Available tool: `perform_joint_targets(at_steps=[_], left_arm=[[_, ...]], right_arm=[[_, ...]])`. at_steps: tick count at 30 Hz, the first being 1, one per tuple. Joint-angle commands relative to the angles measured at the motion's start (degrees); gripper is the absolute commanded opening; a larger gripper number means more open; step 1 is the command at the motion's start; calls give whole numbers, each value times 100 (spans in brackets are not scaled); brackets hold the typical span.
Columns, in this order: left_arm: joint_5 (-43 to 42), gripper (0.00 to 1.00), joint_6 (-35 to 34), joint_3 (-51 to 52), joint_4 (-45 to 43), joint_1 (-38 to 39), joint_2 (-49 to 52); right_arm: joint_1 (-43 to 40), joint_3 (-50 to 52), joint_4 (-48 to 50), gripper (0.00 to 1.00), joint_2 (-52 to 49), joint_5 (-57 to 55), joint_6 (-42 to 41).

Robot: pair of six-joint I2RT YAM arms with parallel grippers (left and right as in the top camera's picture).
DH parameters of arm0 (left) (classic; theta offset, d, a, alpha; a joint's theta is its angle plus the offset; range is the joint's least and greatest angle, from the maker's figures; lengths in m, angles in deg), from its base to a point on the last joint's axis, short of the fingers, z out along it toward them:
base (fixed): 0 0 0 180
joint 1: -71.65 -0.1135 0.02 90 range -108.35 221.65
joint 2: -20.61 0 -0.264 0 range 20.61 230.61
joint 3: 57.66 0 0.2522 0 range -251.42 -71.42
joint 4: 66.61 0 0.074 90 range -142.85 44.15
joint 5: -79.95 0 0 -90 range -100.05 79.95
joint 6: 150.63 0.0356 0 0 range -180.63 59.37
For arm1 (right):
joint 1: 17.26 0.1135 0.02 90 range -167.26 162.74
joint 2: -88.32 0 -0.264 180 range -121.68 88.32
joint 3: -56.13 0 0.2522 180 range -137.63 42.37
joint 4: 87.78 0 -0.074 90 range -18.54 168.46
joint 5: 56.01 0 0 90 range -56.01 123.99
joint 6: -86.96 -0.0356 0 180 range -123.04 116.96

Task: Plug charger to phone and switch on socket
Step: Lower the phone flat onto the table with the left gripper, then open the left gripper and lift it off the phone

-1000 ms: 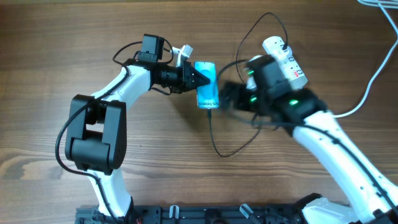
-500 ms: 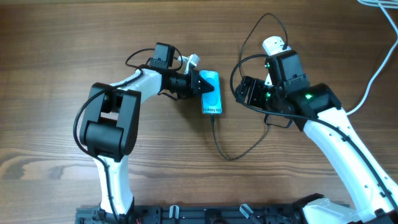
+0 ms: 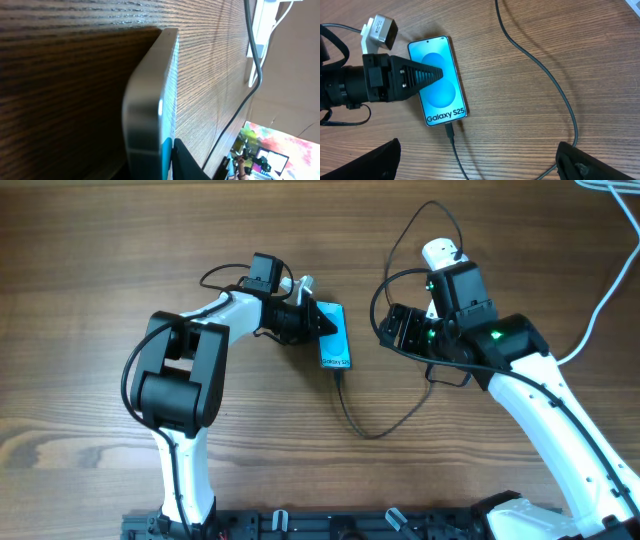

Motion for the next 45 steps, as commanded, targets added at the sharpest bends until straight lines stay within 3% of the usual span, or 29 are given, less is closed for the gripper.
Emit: perform_joint_targets(at_steps=[1, 19, 28, 32, 35, 36, 41, 45], left_arm=[[229, 23, 31, -24, 28, 26, 83], [535, 34, 59, -26, 846, -553, 76], [640, 41, 881, -26, 1574, -872, -461], [992, 53, 1257, -26, 1906, -973, -1790], [1882, 94, 1255, -26, 2026, -942, -2833], [2122, 100, 1252, -26, 2039, -933, -3187], [2675, 100, 1255, -26, 2037, -933, -4109], [2671, 100, 1252, -26, 2039, -933, -4245]], right_arm=[[-7, -120, -9, 100, 46, -81, -15], [-7, -118, -205, 100, 35, -481, -7], [-7, -118, -208, 100, -131, -544, 0], [-33, -232, -166, 100, -131, -538, 2], [-275, -750, -531, 100, -166, -439, 243], [-466, -1137, -839, 99, -260, -437, 352], [-1405, -2551, -1622, 100, -1075, -424, 671], [-2249, -2789, -968, 100, -1727, -780, 254]])
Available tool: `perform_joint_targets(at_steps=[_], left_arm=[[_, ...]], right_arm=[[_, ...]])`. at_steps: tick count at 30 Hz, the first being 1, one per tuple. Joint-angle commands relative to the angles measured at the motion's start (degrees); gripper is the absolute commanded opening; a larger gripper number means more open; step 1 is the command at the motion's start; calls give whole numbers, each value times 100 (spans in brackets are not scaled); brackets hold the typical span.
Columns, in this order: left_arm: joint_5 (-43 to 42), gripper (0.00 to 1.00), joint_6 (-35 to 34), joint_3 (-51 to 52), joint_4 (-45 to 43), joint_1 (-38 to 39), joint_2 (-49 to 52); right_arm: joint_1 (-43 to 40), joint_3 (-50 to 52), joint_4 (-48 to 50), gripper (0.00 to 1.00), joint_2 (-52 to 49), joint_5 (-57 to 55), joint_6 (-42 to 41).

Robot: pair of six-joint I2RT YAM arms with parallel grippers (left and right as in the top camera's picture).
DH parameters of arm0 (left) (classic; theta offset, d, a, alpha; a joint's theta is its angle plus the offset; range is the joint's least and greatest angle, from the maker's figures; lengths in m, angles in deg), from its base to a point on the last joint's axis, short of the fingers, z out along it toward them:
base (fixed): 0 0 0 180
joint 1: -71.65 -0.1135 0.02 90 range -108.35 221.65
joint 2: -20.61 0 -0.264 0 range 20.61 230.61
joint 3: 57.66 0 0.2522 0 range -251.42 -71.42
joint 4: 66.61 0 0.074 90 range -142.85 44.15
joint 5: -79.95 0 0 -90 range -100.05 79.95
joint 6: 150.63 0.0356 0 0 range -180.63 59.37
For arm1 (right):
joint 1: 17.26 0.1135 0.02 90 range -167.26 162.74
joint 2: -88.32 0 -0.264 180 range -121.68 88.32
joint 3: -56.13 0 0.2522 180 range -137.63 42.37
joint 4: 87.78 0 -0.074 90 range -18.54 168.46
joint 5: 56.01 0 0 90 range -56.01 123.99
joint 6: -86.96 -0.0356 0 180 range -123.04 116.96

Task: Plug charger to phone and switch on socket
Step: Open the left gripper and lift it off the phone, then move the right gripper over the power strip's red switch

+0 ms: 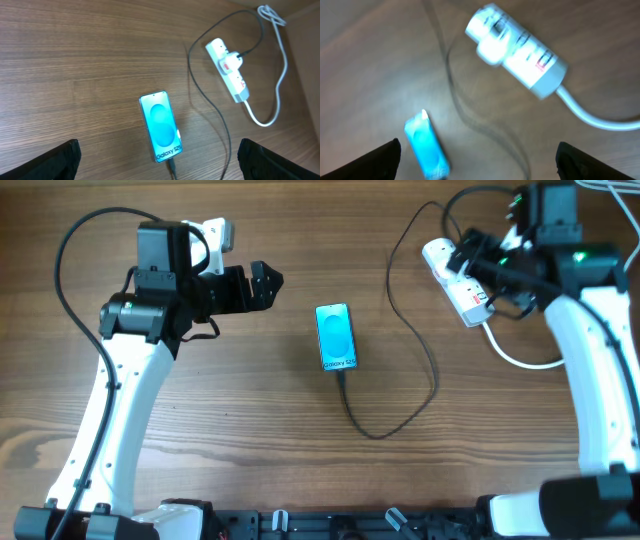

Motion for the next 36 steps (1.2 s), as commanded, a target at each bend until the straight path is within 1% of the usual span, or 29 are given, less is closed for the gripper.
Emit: perform_joint_targets(at_steps=[1, 4, 7, 9, 11, 13, 18, 20, 23, 27, 30, 32, 36], left_arm=[[243, 100, 129, -4, 7, 11, -33], [245, 100, 129, -4, 7, 11, -33], [243, 100, 129, -4, 7, 11, -33], [243, 100, 129, -4, 7, 11, -33], [243, 100, 129, -4, 7, 11, -33], [243, 100, 129, -4, 7, 11, -33], [243, 100, 129, -4, 7, 11, -33], [243, 100, 129, -4, 9, 11, -33], [243, 100, 129, -4, 7, 11, -33], [243, 100, 129, -4, 7, 11, -33], [243, 100, 129, -4, 7, 11, -33], [245, 100, 129, -4, 7, 11, -33], [243, 100, 129, -4, 9, 11, -33]], right_arm=[[-560, -101, 393, 99, -568, -494, -321], [-874, -101, 863, 100, -1084, -1029, -343], [-951, -101, 1228, 100, -1593, -1486, -186], [-949, -101, 1563, 99, -1958, -1495, 219], [-951, -101, 1766, 100, -2267, -1495, 415], [-951, -101, 1906, 100, -2577, -1491, 551], [-949, -101, 2135, 100, -3121, -1432, 568], [-949, -101, 2175, 100, -3228, -1425, 619], [-949, -57, 2302, 100, -3287, -1119, 876], [-949, -55, 2315, 100, -3381, -1115, 881], [-949, -55, 2317, 100, -3477, -793, 1198], [-949, -55, 2295, 100, -3523, -763, 1191], [-949, -55, 2299, 100, -3541, -302, 1200]])
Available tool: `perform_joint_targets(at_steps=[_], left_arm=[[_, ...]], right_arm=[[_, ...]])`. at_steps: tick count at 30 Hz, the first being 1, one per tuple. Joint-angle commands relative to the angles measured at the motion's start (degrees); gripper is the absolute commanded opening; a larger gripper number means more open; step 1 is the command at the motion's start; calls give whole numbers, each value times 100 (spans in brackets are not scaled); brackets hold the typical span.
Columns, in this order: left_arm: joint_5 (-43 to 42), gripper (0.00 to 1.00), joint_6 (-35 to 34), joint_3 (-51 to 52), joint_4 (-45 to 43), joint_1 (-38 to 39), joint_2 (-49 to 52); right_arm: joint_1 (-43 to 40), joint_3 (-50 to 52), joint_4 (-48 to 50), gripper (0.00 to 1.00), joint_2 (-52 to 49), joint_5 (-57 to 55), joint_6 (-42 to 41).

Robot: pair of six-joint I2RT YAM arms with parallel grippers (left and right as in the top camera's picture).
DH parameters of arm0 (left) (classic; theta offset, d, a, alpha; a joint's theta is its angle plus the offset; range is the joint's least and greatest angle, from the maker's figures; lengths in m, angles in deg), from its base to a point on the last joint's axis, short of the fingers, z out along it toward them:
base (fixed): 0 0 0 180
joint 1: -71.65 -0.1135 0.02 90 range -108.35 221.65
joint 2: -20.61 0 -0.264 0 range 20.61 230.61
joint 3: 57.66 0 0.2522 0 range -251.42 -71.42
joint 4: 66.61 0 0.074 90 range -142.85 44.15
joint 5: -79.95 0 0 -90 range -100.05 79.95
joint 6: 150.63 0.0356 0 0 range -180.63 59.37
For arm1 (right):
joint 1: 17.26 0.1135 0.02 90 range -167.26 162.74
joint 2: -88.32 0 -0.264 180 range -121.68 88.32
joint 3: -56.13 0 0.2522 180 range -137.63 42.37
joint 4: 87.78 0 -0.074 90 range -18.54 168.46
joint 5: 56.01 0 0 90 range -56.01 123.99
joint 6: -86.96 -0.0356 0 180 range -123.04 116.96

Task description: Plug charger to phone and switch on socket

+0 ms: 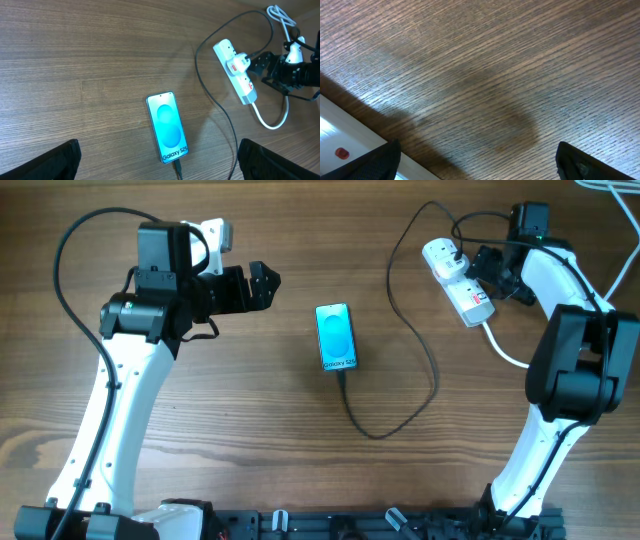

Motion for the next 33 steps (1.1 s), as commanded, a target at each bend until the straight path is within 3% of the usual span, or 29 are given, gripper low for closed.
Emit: perform_joint_targets(at_steps=[1, 33], left_arm=[[52, 100, 109, -7, -15, 11, -35], [52, 100, 109, -7, -13, 11, -35]], right_arm=[[46, -48, -46, 100, -138, 566, 157], [46, -48, -577, 100, -138, 1290, 249]])
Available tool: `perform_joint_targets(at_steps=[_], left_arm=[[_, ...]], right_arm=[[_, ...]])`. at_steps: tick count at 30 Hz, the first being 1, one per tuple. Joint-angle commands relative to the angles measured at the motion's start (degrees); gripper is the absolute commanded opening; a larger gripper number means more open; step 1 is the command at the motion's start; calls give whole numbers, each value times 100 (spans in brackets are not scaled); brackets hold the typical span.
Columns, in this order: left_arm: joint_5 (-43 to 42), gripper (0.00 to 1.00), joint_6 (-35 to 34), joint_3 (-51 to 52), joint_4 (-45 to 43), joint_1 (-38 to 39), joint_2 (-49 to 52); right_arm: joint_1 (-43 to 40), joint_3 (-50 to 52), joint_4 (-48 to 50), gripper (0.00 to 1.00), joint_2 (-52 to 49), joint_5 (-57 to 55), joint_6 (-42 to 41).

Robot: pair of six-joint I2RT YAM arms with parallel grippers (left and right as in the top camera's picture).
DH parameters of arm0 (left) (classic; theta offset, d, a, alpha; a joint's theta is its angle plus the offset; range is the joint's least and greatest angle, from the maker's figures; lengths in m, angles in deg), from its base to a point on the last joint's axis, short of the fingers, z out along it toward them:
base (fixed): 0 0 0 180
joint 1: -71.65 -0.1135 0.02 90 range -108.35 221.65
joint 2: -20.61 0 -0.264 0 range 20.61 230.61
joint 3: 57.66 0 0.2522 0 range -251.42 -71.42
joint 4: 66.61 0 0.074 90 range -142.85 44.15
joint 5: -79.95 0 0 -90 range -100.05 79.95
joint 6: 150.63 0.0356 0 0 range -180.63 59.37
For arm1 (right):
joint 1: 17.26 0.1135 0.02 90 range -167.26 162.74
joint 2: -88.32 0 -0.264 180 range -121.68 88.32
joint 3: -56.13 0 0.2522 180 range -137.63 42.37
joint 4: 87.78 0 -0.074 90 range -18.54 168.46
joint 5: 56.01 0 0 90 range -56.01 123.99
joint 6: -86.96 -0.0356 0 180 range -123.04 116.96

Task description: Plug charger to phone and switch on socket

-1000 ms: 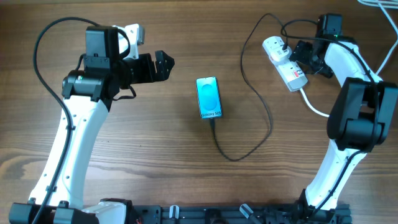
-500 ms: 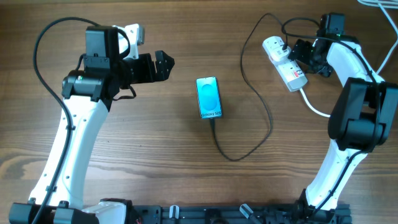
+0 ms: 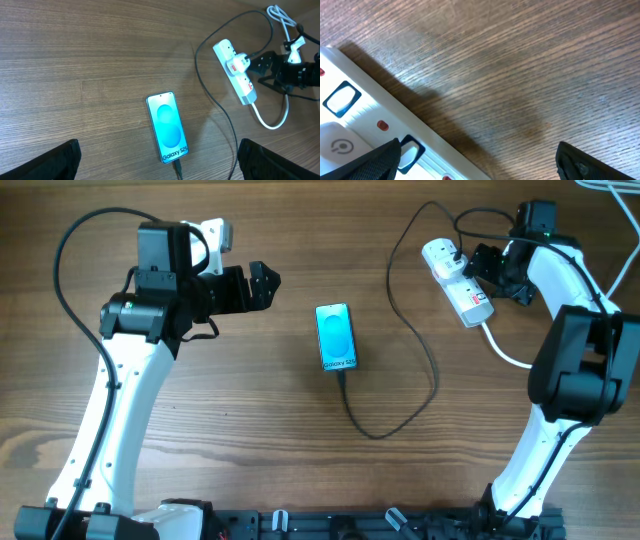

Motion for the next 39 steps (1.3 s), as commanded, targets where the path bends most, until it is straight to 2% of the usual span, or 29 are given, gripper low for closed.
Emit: perform_joint_targets(at_steps=[1, 5, 9, 16, 19, 23, 27, 30, 35, 39], left_arm=[[55, 100, 107, -7, -17, 11, -35], [52, 100, 107, -7, -17, 11, -35], [52, 99, 107, -7, -17, 11, -35], [52, 100, 107, -7, -17, 11, -35], [52, 100, 107, -7, -17, 11, -35], [52, 100, 107, -7, -17, 11, -35], [52, 100, 107, -7, -17, 11, -35], [52, 100, 107, -7, -17, 11, -35], [52, 100, 107, -7, -17, 11, -35], [52, 100, 107, -7, -15, 11, -35]], right_arm=[[138, 107, -160, 100, -140, 369, 168], [136, 92, -264, 100, -103, 367, 168], [107, 92, -455, 100, 382, 337, -96], [118, 109, -1539, 100, 2057, 299, -260], [190, 120, -2184, 100, 2883, 304, -4], [691, 656, -2468, 100, 4240, 304, 155], [1342, 1305, -2527, 100, 5530, 326, -184], [1694, 1423, -3101, 100, 6264, 376, -317], [1725, 1423, -3611, 100, 6802, 474, -1241], [1725, 1423, -3617, 100, 6800, 468, -1351]])
